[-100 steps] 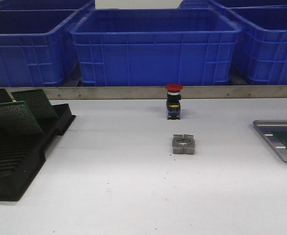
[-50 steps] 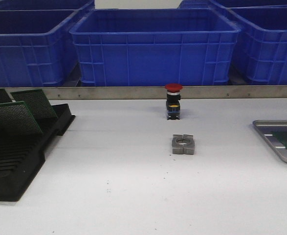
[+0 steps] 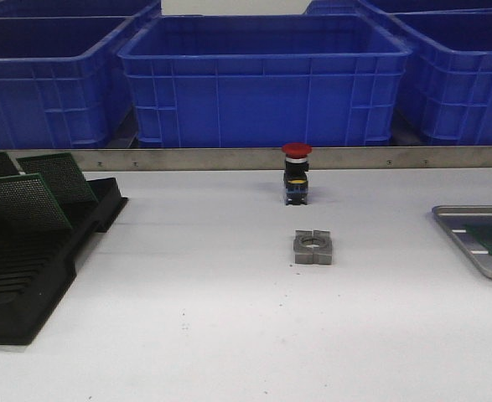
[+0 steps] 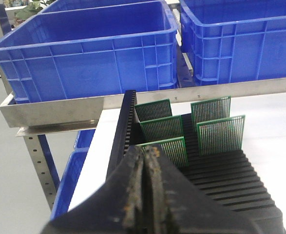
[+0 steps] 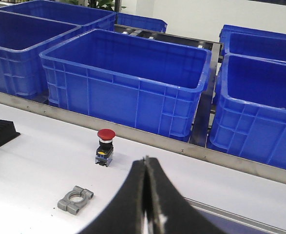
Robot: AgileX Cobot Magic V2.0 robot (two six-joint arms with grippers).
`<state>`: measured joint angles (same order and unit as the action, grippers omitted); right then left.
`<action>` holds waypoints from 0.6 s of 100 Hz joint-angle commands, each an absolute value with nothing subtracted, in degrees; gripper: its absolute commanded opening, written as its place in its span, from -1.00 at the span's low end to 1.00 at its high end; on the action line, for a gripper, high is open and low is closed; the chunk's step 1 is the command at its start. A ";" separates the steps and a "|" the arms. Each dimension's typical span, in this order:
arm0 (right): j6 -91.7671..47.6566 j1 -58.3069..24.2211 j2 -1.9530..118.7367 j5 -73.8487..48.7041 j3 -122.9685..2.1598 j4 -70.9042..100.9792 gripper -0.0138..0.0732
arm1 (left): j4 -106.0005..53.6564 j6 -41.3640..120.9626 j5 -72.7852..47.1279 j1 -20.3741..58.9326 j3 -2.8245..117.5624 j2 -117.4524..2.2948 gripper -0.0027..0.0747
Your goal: Place circuit board on tray
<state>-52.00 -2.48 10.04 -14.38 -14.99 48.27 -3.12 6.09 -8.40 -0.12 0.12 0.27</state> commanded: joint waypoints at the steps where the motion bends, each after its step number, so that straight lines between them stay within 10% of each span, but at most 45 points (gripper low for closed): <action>1: -52.49 -2.71 10.73 -11.39 -16.37 49.21 -0.82 | -2.24 5.27 -5.75 0.52 -1.49 2.09 -0.97; 60: -52.49 -2.71 10.73 -11.39 -16.37 49.21 -0.82 | -2.15 5.27 -5.64 1.45 -1.49 2.09 -0.97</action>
